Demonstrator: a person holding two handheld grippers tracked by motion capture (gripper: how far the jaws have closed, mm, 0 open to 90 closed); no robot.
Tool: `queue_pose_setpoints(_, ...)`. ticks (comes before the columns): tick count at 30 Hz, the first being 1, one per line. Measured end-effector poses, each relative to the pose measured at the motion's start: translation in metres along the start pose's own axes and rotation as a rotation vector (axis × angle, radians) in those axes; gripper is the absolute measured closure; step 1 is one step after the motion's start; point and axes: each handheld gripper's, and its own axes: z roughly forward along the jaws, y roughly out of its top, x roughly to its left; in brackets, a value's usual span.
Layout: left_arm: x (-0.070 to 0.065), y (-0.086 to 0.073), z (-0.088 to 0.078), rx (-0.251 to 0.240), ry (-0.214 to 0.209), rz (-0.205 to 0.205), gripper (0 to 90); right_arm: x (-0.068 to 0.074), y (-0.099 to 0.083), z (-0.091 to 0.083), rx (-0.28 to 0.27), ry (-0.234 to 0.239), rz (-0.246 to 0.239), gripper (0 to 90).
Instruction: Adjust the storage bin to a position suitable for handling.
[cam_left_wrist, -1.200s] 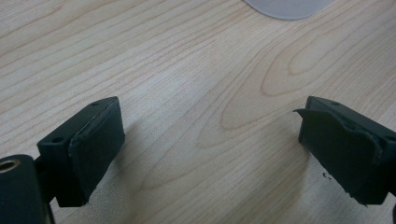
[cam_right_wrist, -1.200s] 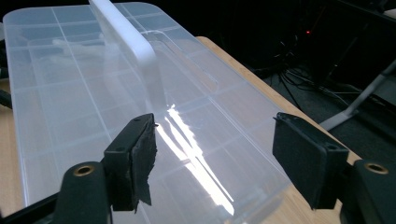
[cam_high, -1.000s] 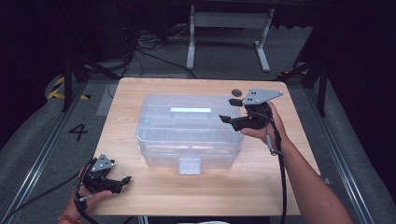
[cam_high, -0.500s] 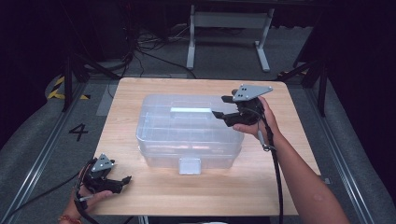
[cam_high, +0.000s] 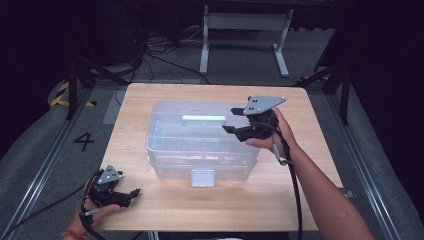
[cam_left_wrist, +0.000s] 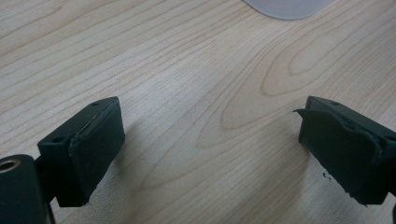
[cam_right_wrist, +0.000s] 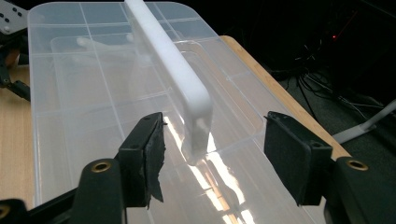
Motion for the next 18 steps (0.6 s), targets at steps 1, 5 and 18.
queue_pose_setpoints(1, 0.000, 0.000, 0.000, -0.002, 0.002, 0.002, 7.6, 0.000, 0.001, 0.001, -0.002, 0.002, -0.005, 43.5)
queue_pose_setpoints(5, 0.000, 0.000, 0.000, 0.000, 0.001, 0.000, 7.8, 0.001, 0.004, 0.006, 0.006, -0.005, -0.008, 53.0)
queue_pose_setpoints(18, 0.000, 0.000, 0.000, -0.007, 0.012, -0.002, 8.7, 0.005, 0.010, 0.020, 0.062, 0.002, -0.026, 72.0)
